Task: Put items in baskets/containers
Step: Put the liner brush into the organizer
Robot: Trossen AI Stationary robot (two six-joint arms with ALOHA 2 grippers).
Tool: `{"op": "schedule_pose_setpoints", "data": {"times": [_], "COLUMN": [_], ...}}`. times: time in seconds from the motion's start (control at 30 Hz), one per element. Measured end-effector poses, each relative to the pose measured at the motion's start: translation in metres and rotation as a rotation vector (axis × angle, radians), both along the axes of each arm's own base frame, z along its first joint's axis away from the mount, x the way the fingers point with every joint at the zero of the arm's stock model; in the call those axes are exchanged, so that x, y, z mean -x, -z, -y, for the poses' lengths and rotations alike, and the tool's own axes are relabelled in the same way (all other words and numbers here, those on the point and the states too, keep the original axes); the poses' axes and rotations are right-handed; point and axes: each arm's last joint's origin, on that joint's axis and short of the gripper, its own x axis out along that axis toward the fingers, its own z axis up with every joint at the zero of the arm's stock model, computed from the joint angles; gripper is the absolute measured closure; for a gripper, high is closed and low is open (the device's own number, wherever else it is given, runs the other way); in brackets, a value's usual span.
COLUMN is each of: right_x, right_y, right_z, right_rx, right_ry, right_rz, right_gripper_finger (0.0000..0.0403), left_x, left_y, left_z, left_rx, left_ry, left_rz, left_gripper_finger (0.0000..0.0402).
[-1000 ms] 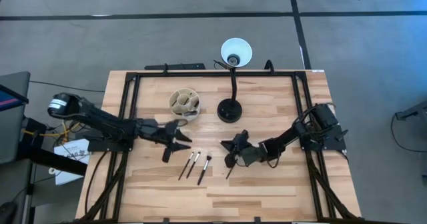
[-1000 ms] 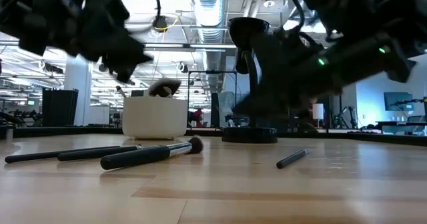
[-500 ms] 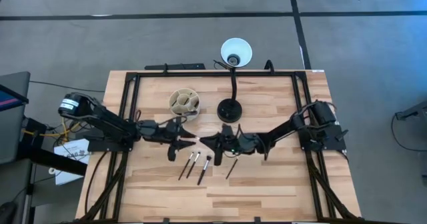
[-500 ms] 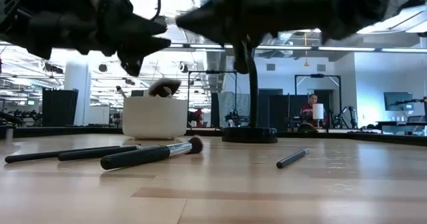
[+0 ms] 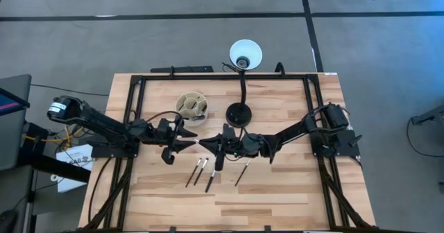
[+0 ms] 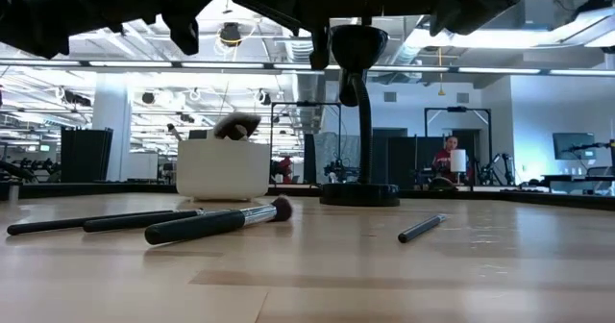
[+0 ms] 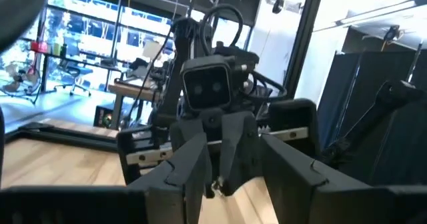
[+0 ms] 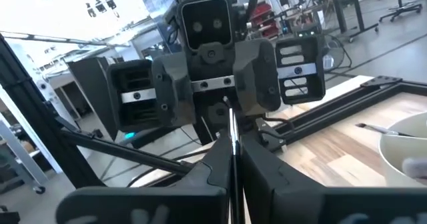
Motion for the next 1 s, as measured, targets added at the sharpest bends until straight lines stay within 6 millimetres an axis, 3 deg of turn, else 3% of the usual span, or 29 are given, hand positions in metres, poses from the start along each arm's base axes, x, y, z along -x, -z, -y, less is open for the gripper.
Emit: {"op": "schedule_pose_setpoints", "data": {"times": [0.47,0.8,1.0], "right_x": [-0.001,-0.003,-0.004], "right_y": [-0.004,-0.004,-0.002], "right_z": [0.007,0.016,0.018], "right_rx": [0.0,0.01,0.047], "right_ry": [0.006,-0.004,0.013], "right_rz": [0.037,0.037,0.015], "right_gripper_finger": [0.0388,0.0397,0.0357], "left_x": [-0.003,-0.004,-0.005], "left_y": [0.004,0.004,0.004], "left_z": [-0.004,-0.007,-0.011], "left_rx": [-0.002,0.003,-0.002], "left_ry": [-0.031,-0.048,-0.069], "left_rz": [-0.022,-0.018,-0.022], "left_gripper_finger": [0.0272,0.0387,0.0391]}}
